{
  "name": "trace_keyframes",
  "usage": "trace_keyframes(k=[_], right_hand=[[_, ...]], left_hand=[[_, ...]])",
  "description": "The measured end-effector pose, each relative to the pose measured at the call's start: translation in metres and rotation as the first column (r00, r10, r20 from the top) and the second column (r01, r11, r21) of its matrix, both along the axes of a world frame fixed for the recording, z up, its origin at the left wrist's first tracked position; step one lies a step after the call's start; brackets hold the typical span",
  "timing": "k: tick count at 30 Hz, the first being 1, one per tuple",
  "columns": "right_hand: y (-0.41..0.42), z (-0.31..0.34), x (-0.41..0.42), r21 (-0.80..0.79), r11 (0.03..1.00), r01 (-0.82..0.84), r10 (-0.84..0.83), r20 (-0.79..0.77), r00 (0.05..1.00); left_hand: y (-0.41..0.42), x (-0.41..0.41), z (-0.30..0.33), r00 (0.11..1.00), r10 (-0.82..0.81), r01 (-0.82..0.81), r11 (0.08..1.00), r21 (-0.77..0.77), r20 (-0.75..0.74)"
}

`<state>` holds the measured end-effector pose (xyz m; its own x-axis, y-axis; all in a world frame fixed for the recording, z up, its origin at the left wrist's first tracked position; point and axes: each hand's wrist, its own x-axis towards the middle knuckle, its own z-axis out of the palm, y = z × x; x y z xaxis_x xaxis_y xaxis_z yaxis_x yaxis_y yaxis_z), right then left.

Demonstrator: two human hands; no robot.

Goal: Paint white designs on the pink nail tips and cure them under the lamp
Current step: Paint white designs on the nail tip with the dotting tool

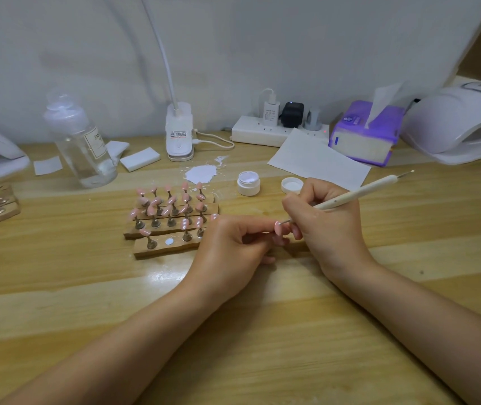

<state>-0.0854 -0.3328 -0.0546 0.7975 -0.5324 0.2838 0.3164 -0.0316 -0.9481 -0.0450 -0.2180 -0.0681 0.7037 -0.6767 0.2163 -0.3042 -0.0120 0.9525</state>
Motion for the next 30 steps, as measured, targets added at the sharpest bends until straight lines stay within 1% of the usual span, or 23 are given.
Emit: trace_keyframes(k=[7,10,12,18,23,30], right_hand=[[-0.0027,-0.0006,0.0013,0.089,0.996,-0.004,0.004,0.011,1.000],[-0.0062,-0.0024,0.0045,0.144,0.989,0.023,-0.022,-0.007,1.000],[-0.0073,-0.0029,0.0054,0.154,0.988,0.025,-0.023,-0.014,1.000],[-0.0031,-0.0002,0.0007,0.072,0.997,-0.035,0.035,0.001,0.999],[-0.0015,0.0008,-0.0017,-0.013,0.999,-0.042,0.042,-0.001,0.999],[-0.0015,0.0011,-0.0015,-0.011,0.999,-0.050,0.050,-0.013,0.999]], left_hand=[[-0.0009,-0.0004,0.0004,1.000,0.006,-0.006,1.000,-0.004,-0.014],[-0.0007,-0.0010,0.0015,1.000,-0.010,0.010,1.000,-0.005,-0.019],[-0.0003,-0.0011,0.0022,1.000,-0.014,0.014,1.000,-0.011,-0.023],[-0.0006,-0.0004,0.0020,1.000,0.000,0.000,1.000,-0.003,-0.028],[-0.0014,-0.0001,0.0018,1.000,-0.004,0.004,1.000,-0.011,-0.020],[-0.0015,0.0003,0.0010,1.000,-0.005,0.005,1.000,-0.008,-0.021]])
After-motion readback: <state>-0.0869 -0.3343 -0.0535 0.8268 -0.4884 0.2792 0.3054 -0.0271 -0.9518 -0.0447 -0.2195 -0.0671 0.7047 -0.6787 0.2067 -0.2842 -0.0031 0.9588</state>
